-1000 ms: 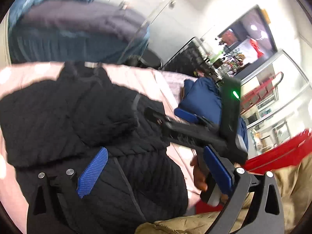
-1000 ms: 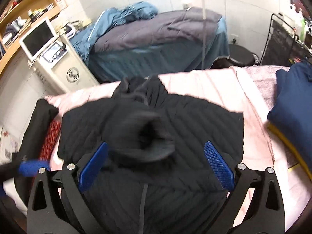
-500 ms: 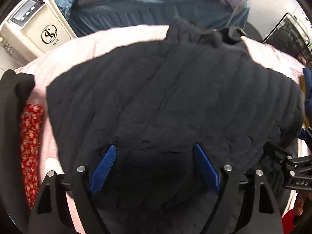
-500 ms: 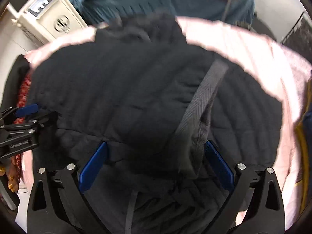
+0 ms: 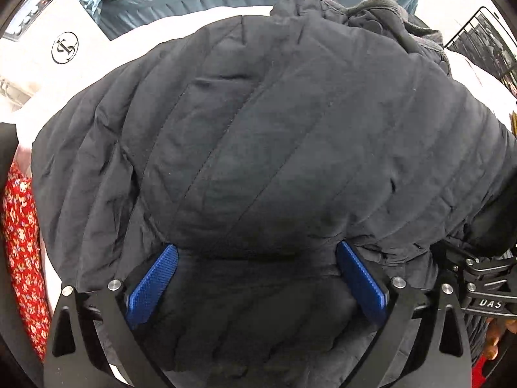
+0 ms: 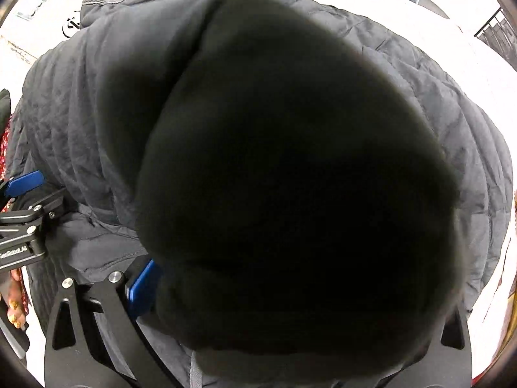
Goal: Fold large clothes
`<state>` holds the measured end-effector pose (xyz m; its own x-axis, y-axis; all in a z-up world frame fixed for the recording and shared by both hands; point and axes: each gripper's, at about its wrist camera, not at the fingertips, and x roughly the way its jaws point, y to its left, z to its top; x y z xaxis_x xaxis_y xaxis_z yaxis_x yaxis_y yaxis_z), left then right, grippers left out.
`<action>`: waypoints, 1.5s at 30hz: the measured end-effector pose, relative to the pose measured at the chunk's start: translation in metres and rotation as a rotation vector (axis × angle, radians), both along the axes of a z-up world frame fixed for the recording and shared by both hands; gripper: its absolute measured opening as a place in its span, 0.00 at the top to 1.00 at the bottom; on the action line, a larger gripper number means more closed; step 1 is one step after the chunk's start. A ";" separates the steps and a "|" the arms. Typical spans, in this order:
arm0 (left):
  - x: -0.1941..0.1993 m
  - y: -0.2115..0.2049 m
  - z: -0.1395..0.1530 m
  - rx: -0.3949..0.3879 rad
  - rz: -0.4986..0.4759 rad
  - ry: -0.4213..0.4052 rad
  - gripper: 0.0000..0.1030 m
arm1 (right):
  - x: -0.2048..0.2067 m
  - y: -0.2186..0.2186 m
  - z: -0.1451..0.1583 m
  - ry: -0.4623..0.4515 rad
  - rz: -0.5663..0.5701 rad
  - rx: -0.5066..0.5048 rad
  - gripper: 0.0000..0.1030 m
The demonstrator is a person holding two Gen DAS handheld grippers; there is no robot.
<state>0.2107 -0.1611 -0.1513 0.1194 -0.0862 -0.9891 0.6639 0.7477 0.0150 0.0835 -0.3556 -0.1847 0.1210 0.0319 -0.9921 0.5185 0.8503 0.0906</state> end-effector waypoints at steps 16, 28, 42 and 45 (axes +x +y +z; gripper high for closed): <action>-0.091 0.245 0.052 -0.244 0.223 0.069 0.11 | -0.247 -0.019 0.058 -0.133 -0.153 0.104 0.05; -0.179 0.280 -0.007 -0.348 0.163 0.370 0.16 | -0.350 0.026 -0.002 -0.083 -0.161 0.360 0.07; -0.171 0.224 0.063 -0.381 -0.038 0.323 0.77 | -0.308 0.042 0.052 -0.217 -0.064 0.490 0.87; -0.145 0.213 0.092 -0.447 -0.029 0.265 0.78 | -0.279 0.022 0.091 -0.346 -0.065 0.474 0.88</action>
<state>0.0657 0.0515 -0.0589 -0.1384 -0.5068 -0.8509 0.6222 0.6239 -0.4728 -0.1952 -0.3338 -0.0932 0.4516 0.4438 -0.7740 0.4407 0.6433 0.6260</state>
